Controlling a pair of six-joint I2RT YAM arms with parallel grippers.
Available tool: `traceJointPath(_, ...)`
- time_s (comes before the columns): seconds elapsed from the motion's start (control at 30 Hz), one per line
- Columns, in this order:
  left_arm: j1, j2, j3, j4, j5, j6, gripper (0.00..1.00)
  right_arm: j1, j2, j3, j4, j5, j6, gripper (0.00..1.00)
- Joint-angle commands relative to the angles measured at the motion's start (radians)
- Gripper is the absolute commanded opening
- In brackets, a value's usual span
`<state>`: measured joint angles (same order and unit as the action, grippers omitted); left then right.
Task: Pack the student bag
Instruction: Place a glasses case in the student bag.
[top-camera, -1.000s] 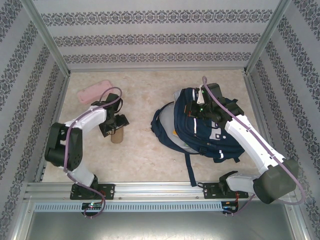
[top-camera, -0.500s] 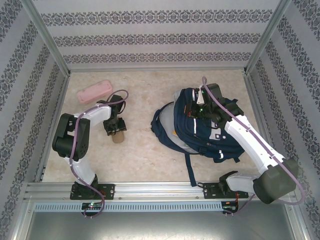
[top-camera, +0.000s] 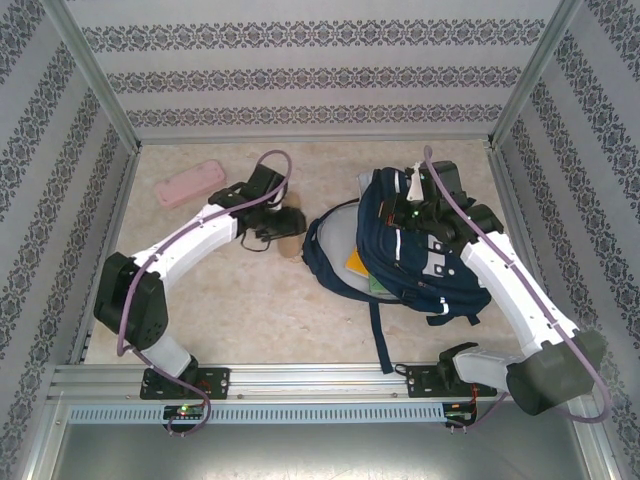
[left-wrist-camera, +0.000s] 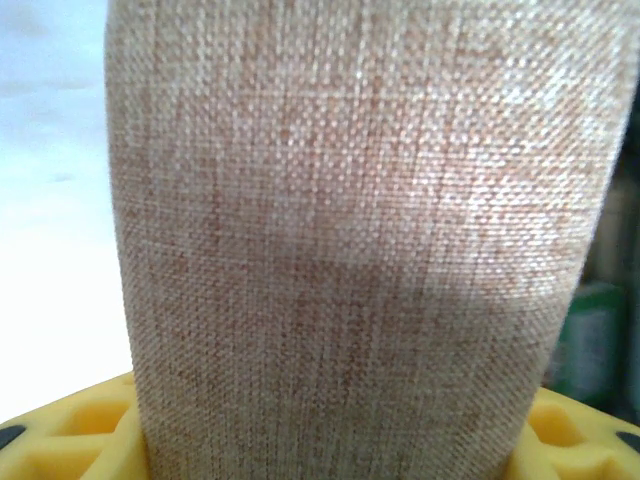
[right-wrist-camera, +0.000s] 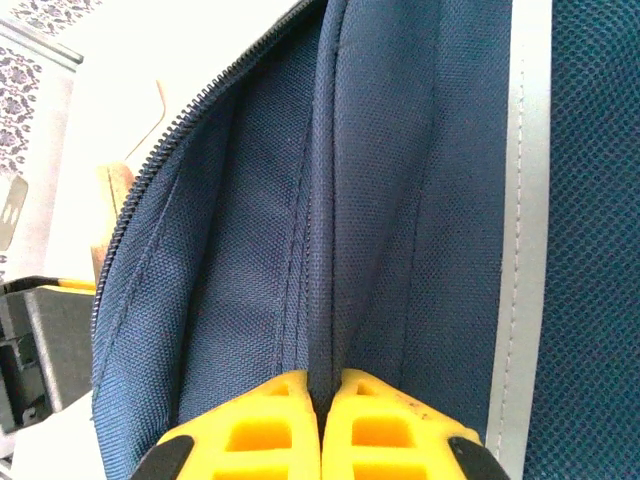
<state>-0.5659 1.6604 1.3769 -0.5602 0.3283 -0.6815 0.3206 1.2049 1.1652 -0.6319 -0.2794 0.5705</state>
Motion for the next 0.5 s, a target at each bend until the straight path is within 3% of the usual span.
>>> traceJointPath(0.0,-0.064,0.1,0.062,0.131,0.118,-0.08,0.3,0.0,-0.047,0.038,0.097,-0.054,-0.002,0.0)
traceJointPath(0.2,-0.132,0.315,0.231,0.111,0.132,-0.063,0.31,0.0,-0.078,0.029,0.088,-0.052,0.003,0.0)
traceJointPath(0.47,-0.132,0.463,0.365,-0.101,-0.047,0.03,0.33,0.0,-0.119,-0.005,0.077,-0.048,0.013,0.0)
